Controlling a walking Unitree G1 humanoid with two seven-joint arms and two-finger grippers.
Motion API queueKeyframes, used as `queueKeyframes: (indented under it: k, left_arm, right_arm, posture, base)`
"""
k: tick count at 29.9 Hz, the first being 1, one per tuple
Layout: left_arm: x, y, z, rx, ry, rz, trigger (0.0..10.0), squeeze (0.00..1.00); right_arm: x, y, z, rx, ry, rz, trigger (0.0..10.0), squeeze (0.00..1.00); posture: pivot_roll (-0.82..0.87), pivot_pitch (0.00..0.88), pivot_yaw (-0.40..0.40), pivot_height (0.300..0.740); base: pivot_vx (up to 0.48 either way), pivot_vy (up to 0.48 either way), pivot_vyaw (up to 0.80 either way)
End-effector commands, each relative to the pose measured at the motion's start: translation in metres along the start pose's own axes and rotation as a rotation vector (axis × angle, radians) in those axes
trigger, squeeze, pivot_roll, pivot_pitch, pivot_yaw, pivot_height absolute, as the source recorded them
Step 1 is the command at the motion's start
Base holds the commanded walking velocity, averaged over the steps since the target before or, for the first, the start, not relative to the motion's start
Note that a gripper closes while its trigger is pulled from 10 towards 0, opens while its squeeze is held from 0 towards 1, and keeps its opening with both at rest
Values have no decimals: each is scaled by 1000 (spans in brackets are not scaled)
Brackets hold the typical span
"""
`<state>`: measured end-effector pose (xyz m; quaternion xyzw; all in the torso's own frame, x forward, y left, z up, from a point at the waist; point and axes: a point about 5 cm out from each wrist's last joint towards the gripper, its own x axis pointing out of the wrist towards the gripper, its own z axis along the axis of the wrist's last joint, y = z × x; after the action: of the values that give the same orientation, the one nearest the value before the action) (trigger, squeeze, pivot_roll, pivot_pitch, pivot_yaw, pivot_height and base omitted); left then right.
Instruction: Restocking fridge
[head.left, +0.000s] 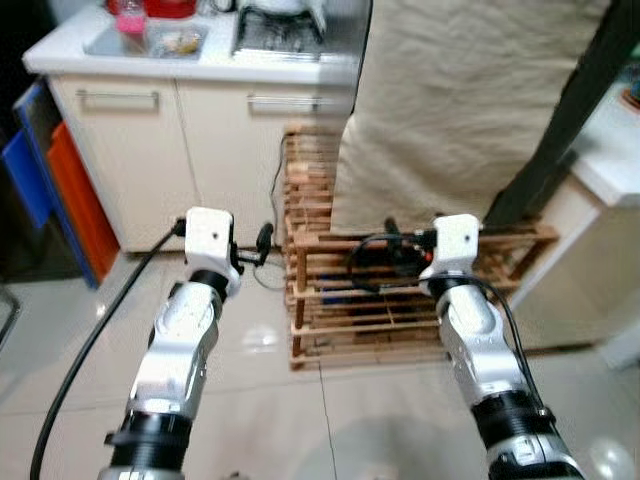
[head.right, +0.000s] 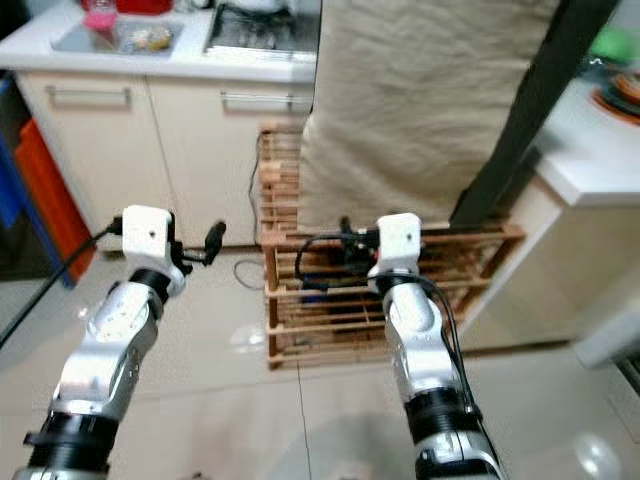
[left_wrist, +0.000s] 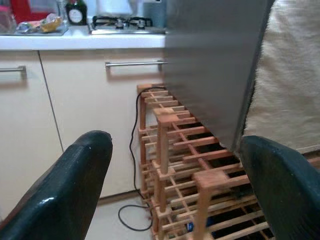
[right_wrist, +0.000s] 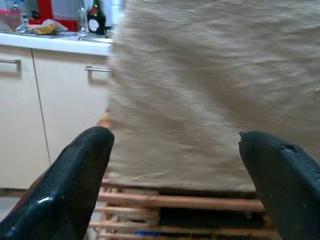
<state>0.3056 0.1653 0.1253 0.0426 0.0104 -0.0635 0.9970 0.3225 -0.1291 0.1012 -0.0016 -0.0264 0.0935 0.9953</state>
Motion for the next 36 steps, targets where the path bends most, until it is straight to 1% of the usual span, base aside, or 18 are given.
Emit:
queueKeyframes:
  k: [1, 5, 7, 9, 10, 11, 12, 14, 15, 17, 18, 21, 30, 36]
  left_arm:
    - [1, 2, 3, 0, -12, -3, 10000, 0]
    - [-1, 1, 2, -1, -9, -5, 10000, 0]
    - [-3, -3, 0, -9, -2, -15, 10000, 0]
    - [-7, -11, -2, -14, 1, -45, 10000, 0]
    - [-7, -11, -2, -14, 1, -45, 10000, 0]
    - [-9, -17, -3, -18, -2, -62, 10000, 0]
    - [-8, -18, -2, -18, -6, -63, 10000, 0]
    - [-7, -18, 0, -17, -13, -61, 10000, 0]
    - [-5, -15, 3, -13, -24, -54, 10000, 0]
    - [-4, -14, 3, -11, -27, -52, 10000, 0]
    - [-3, -10, 5, -6, -29, -42, 10000, 0]
    - [-2, -7, 5, -1, -30, -36, 10000, 0]
    - [0, -12, 7, -2, -35, -47, 10000, 0]
    - [5, -11, 11, 6, -49, -49, 10000, 0]
  right_arm:
    - [1, 3, 10, -20, -52, 11, 10000, 0]
    - [-1, 4, 11, -38, -67, 11, 10000, 0]
    - [-2, 4, 10, -38, -67, 8, 10000, 0]
    - [-3, 4, 9, -36, -62, 6, 10000, 0]
    - [-3, 4, 9, -36, -62, 6, 10000, 0]
    - [-3, 3, 8, -33, -55, 1, 10000, 0]
    - [-3, 2, 7, -30, -52, -3, 10000, 0]
    - [-3, 2, 6, -26, -47, -7, 10000, 0]
    - [-3, 1, 6, -26, -44, -8, 10000, 0]
    - [-3, 1, 5, -26, -43, -8, 10000, 0]
    - [-3, 0, 5, -27, -41, -9, 10000, 0]
    - [-3, -1, 5, -28, -40, -11, 10000, 0]
    - [-4, -1, 4, -32, -38, -18, 10000, 0]
    - [-3, -6, 6, -21, -48, -42, 10000, 0]
  posture:
    - [-16, 0, -49, 740]
    - [-15, 0, -50, 740]
    - [-15, 0, -50, 740]
    - [-15, 0, -50, 740]
    - [-15, 0, -50, 740]
    - [-15, 0, -50, 740]
    - [-14, 0, -53, 740]
    - [-13, 0, -54, 740]
    - [-13, 0, -54, 740]
    - [-13, 0, -54, 740]
    - [-14, 0, -54, 740]
    - [-17, 0, -52, 740]
    - [-22, 0, -50, 740]
    - [-28, 0, -49, 740]
  base:
    - [0, 480, -763]
    - [0, 480, -763]
    - [0, 480, -763]
    - [0, 480, -763]
    - [0, 480, -763]
    - [0, 480, -763]
    - [0, 480, -763]
    - [0, 480, -763]
    - [0, 480, -763]
    - [0, 480, -763]
    - [0, 480, -763]
    - [0, 480, -763]
    - [0, 480, -765]
    - [0, 476, -763]
